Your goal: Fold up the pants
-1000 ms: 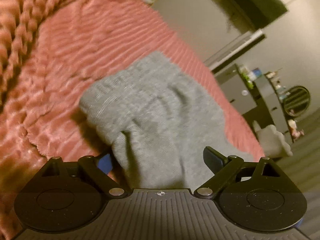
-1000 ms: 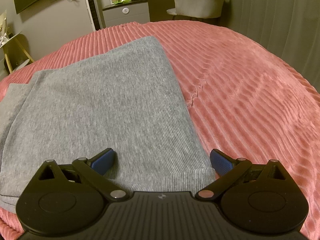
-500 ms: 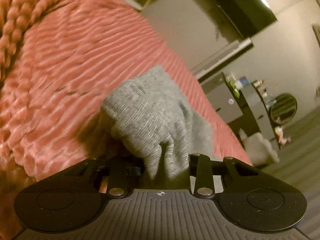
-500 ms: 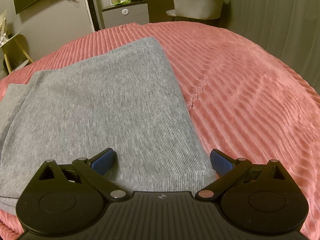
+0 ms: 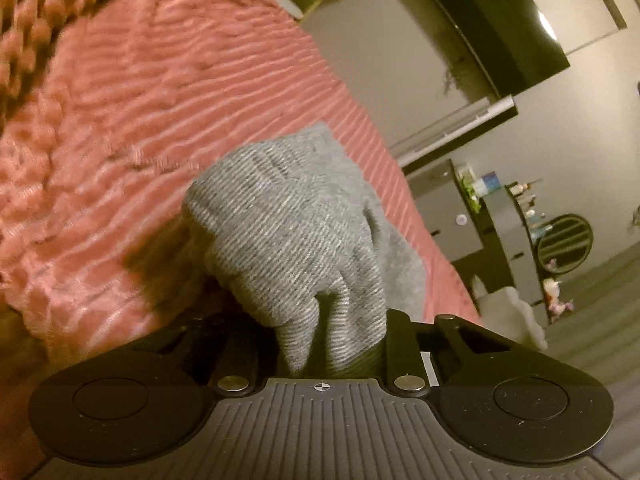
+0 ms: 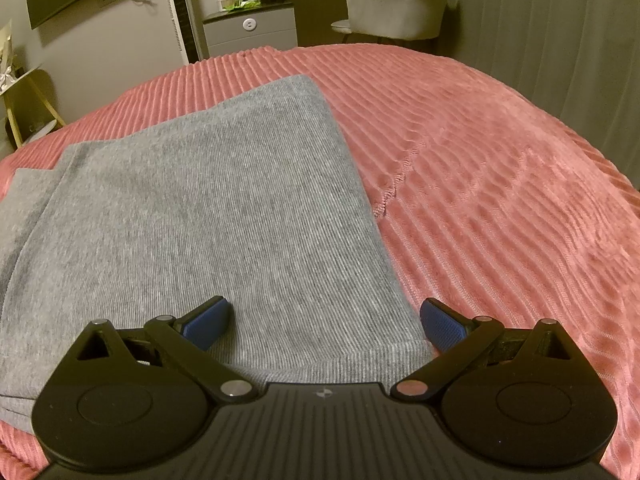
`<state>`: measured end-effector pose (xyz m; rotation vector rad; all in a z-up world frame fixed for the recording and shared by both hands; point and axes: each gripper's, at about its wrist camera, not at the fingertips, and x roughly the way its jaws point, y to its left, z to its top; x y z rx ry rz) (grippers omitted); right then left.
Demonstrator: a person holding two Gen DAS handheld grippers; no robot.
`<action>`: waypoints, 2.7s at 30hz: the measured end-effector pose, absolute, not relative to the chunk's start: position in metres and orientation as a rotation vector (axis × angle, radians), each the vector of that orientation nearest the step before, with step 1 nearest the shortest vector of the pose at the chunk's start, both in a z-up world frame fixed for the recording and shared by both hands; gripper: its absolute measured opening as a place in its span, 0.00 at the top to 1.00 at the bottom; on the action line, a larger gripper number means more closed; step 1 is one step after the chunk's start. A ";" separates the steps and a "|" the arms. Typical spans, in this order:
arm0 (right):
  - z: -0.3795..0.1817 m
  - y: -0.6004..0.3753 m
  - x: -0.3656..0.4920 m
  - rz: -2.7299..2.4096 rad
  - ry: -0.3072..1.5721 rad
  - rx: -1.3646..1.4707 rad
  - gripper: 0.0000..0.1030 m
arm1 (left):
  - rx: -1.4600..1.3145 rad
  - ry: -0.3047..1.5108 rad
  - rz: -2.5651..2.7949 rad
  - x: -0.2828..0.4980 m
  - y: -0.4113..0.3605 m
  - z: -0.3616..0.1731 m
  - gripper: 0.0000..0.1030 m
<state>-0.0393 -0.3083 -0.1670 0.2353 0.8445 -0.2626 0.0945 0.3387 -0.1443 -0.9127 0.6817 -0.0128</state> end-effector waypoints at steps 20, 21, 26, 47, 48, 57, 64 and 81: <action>-0.135 -0.384 -0.091 -0.449 0.559 0.633 0.02 | -0.228 0.471 -0.574 0.078 -0.012 0.014 0.65; -0.138 -0.388 -0.093 -0.450 0.563 0.662 0.02 | -0.152 0.519 -0.579 0.079 -0.047 -0.004 0.59; -0.153 -0.401 -0.091 -0.434 0.592 0.739 0.02 | 0.160 0.909 -0.688 0.074 -0.163 -0.121 0.46; -0.133 -0.353 -0.065 -0.025 0.619 0.816 0.02 | -0.293 0.847 -0.067 0.055 0.036 -0.075 0.02; -0.133 -0.349 -0.060 -0.043 0.646 0.798 0.02 | -0.272 0.857 -0.039 0.058 0.038 -0.074 0.02; -0.131 -0.326 -0.032 -0.054 0.688 0.771 0.12 | -0.261 0.933 0.052 0.039 0.076 -0.091 0.02; -0.146 -0.331 -0.016 -0.057 0.671 0.908 0.55 | -0.309 1.049 0.010 0.043 0.078 -0.110 0.02; -0.113 -0.355 -0.085 -0.252 0.586 0.714 0.23 | -0.226 1.053 0.007 0.034 0.062 -0.109 0.02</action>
